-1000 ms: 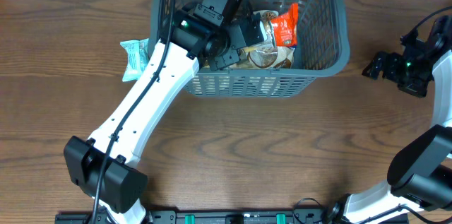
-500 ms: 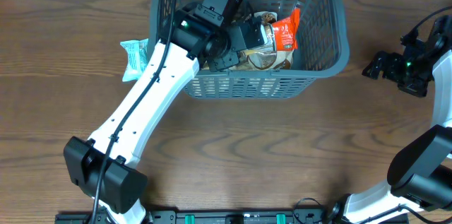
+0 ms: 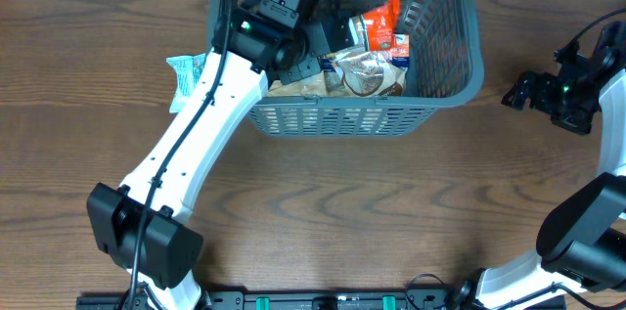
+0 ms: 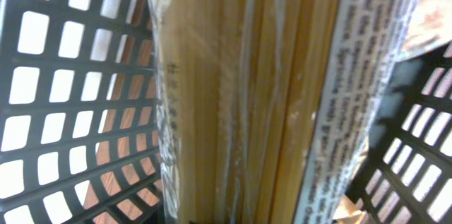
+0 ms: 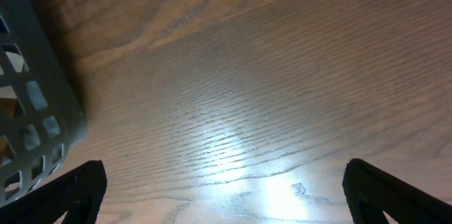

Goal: Pack container
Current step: 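Open the left gripper to release the spaghetti and withdraw upward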

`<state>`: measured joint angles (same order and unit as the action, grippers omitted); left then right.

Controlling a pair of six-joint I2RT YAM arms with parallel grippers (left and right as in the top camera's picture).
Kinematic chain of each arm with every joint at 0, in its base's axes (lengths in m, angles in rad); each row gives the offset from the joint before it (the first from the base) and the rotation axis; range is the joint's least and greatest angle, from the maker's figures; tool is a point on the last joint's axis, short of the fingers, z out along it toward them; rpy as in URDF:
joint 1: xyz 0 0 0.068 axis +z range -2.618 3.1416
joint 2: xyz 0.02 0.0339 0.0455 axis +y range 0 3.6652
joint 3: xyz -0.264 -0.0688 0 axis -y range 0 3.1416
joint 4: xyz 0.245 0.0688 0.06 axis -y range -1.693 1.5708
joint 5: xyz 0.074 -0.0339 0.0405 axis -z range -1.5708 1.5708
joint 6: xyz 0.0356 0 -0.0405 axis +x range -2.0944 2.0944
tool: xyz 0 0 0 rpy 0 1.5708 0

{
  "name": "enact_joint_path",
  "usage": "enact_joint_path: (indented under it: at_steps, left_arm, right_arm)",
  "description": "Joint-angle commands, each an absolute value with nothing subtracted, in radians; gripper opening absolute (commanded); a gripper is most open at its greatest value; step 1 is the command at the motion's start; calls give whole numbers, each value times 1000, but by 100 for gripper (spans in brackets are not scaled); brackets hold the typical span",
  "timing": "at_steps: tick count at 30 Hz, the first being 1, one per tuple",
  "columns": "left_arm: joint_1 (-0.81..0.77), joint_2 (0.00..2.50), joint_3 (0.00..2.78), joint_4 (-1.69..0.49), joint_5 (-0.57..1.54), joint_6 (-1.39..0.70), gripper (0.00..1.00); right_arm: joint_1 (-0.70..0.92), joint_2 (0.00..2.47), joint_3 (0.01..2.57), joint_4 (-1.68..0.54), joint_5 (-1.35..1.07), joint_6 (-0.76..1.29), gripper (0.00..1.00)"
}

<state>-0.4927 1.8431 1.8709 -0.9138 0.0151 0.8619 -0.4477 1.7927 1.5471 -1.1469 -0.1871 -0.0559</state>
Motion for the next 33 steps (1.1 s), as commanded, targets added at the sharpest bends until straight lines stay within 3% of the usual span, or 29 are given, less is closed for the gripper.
enact_joint_path:
  at_steps: [1,25,26,28,33]
  left_arm:
    - [-467,1822,1904,-871,-1,815,6]
    - [-457,1943,1902,-941,176,818,6]
    - [-458,1943,1902,-942,176,818,12]
    - [-458,1943,1902,-946,176,818,36]
    - [-458,1943,1902,-964,176,818,63]
  right_arm:
    - [-450,1795,1542,-1149,-196,-68,99]
    - [-450,1795,1542,-1164,-196,-68,99]
    - [-450,1795,1542,-1163,-196,-68,99]
    - [-450,1795,1542,-1163,-196,-68,99]
    - [-450,1795,1542,-1163,-196,-68,99]
